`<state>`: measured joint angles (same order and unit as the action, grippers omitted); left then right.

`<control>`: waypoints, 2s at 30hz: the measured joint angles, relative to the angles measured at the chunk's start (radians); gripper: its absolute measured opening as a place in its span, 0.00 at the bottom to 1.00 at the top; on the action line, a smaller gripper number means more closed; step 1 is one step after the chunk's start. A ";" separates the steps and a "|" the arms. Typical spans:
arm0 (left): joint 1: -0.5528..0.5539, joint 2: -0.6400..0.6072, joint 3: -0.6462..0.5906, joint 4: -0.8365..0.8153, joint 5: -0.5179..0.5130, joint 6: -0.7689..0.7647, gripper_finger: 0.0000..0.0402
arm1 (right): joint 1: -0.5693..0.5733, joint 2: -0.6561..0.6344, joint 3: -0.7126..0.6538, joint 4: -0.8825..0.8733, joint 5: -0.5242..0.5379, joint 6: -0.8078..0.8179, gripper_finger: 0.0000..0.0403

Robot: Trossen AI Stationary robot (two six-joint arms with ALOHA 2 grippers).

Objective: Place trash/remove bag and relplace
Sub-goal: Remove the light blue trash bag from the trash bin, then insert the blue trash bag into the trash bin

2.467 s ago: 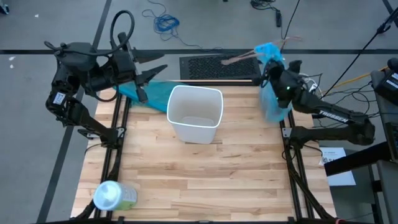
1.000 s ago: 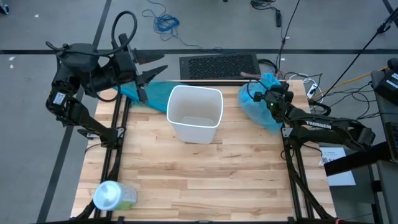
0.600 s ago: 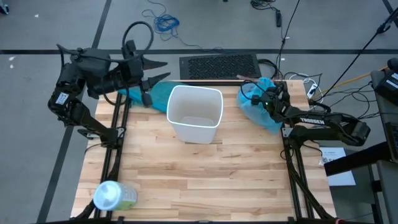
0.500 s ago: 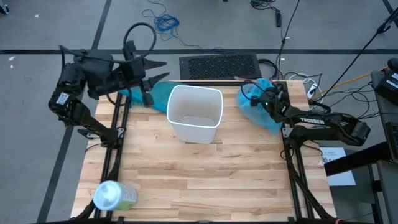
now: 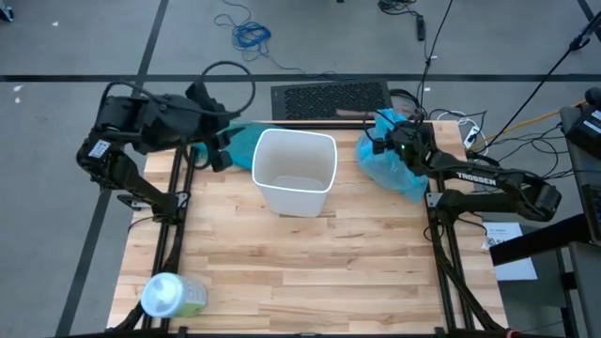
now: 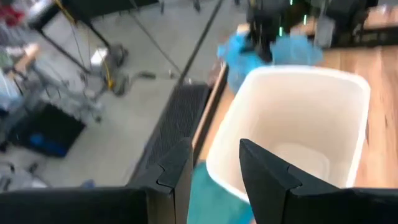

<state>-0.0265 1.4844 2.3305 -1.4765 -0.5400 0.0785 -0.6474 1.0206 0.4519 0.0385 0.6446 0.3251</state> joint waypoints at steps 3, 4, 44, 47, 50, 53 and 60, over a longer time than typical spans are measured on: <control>0.000 0.004 -0.038 -0.053 0.000 -0.061 0.32 | 0.012 0.000 0.069 -0.078 0.000 -0.005 0.31; 0.000 0.004 -0.056 -0.067 -0.002 -0.071 0.32 | 0.015 0.000 0.093 -0.107 0.000 -0.008 0.34; 0.646 -0.142 -0.911 0.626 0.639 0.084 0.00 | 0.097 0.212 0.520 -0.131 -0.703 -0.180 0.01; 0.638 -0.146 -0.922 0.634 0.745 0.058 0.00 | 0.098 0.237 0.520 -0.126 -0.803 -0.186 0.01; 0.611 -0.146 -0.935 0.634 0.812 0.031 0.00 | 0.107 0.241 0.520 -0.122 -0.858 -0.195 0.00; 0.565 -0.144 -0.943 0.631 0.851 0.006 0.00 | 0.121 0.238 0.520 -0.128 -0.860 -0.199 0.00; 0.435 -0.145 -0.948 0.590 0.858 -0.021 0.00 | 0.176 0.232 0.520 -0.231 -0.918 -0.201 0.00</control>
<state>0.4088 1.3395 1.3827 -0.8866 0.3178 0.0573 -0.4710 1.2526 0.9714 -0.1924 -0.2731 0.1236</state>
